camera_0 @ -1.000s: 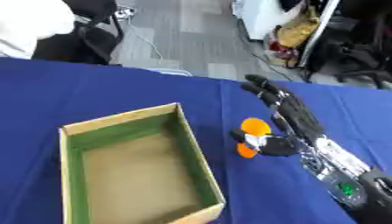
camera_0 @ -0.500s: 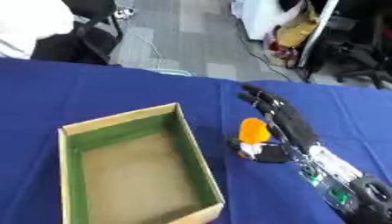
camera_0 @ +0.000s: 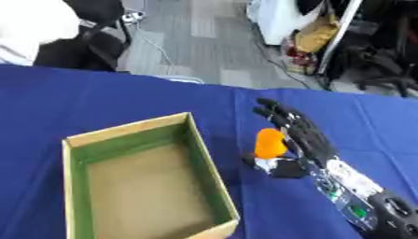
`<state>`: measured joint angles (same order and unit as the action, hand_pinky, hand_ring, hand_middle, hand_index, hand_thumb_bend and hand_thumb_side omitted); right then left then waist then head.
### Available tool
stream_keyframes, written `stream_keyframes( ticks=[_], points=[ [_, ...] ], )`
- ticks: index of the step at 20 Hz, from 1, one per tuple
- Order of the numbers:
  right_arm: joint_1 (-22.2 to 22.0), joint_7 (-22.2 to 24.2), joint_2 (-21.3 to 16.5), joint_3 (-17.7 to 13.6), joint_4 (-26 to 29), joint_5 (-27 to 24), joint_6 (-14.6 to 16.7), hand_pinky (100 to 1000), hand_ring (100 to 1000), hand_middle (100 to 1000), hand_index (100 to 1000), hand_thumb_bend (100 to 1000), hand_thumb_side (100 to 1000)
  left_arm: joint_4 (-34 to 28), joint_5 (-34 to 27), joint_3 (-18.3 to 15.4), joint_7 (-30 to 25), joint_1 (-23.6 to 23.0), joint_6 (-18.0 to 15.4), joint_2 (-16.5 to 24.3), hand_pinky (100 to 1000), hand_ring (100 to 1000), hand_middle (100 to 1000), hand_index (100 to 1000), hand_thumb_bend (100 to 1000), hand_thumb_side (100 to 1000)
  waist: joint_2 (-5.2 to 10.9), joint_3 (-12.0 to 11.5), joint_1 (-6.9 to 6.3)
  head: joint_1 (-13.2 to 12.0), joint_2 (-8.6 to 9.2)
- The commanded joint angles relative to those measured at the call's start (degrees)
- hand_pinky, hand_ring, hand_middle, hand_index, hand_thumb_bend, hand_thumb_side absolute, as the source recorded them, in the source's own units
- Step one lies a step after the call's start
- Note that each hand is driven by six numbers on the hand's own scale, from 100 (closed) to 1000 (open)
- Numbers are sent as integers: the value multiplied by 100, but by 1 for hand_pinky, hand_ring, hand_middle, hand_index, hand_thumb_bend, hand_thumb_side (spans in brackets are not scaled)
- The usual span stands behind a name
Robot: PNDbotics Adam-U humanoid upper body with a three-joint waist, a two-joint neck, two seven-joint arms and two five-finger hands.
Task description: Pick up objects on the table and place them in the box.
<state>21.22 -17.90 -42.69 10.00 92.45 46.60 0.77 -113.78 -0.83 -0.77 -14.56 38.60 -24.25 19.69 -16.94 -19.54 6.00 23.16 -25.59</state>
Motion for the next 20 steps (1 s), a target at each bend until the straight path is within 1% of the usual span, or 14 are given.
stream_keyframes(
  ticks=[1,8,9,10,14,20],
  points=[
    [97,-36,-144,-50,-64,73,11,788,835,917,908,638,1000,-81,-31,15,-26,110,-4,27,989,854,878,801,177,868,84,-13,-30,13,97],
    [121,-223,-278,-183,-277,-28,7,765,825,910,901,625,1000,-81,-52,33,-54,146,1,10,988,854,878,801,178,868,65,-44,-7,110,108],
    [121,-240,-295,-198,-311,-46,9,766,826,910,902,738,1000,-81,-56,34,-57,149,1,9,988,854,878,801,175,863,64,-46,-5,131,112],
    [120,-255,-305,-209,-340,-61,15,763,824,909,900,625,1000,-81,-59,34,-59,150,1,9,987,854,878,801,178,869,64,-47,-5,149,115],
    [106,-298,-330,-240,-442,-76,21,763,824,908,899,625,1000,-81,-66,35,-68,147,1,13,987,854,878,801,178,869,61,-41,-7,157,118],
    [151,-321,-346,-245,-577,-112,37,761,824,908,899,626,1000,-81,-78,35,-79,152,-2,7,986,854,878,801,178,869,46,-49,-16,106,122]
  ],
)
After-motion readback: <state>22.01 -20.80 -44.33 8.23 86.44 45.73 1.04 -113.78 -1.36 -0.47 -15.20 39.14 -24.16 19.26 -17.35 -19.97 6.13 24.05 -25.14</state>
